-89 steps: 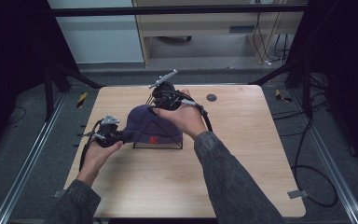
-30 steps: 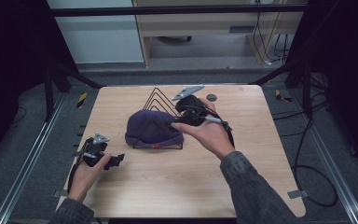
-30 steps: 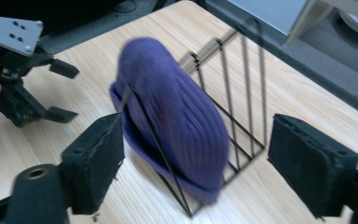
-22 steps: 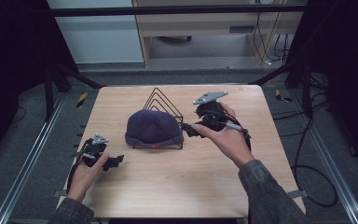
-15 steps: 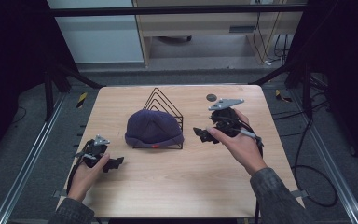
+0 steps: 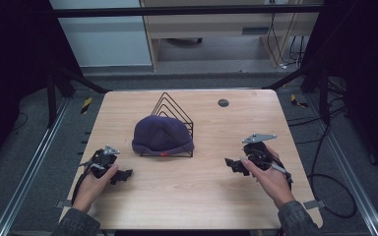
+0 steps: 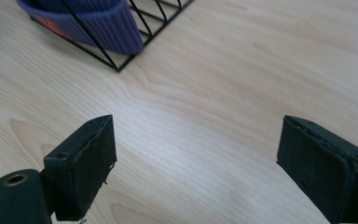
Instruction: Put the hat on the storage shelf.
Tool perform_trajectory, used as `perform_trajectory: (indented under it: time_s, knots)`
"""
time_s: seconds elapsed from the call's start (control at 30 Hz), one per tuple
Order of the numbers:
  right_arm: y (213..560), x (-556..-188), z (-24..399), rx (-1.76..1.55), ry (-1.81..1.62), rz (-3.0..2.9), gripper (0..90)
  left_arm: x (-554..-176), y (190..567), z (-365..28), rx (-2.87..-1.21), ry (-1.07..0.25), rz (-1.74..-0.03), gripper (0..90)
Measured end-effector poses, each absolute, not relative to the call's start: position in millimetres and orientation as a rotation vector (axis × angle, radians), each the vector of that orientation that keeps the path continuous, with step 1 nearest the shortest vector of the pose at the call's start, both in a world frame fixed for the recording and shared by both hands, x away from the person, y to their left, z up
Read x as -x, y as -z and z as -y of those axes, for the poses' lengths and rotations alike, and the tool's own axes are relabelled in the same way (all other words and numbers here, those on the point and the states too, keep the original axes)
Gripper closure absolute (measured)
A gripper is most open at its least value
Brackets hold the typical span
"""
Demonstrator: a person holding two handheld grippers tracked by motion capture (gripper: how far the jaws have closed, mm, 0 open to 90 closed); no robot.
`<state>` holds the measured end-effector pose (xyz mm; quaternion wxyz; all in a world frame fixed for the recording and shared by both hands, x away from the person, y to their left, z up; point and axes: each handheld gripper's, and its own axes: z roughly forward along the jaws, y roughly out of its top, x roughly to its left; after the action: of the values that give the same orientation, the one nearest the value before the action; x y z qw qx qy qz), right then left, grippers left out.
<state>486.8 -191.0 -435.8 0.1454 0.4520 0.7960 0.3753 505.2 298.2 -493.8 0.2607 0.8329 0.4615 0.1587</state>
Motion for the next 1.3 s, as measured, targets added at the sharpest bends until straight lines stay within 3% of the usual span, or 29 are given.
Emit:
perform_trajectory:
  time_s: [0.6, 1.3]
  knots:
    - [497.6, -480.8, 224.0, -1.467, -1.005, -2.209, 12.6, -503.1, 499.4, -300.2, -2.206, -0.454, -1.224, 0.0]
    - [510.9, -467.7, 213.6, -1.351, -0.932, -2.177, 6.4, -502.7, 499.6, -300.0, -2.203, -0.456, -1.223, 0.0]
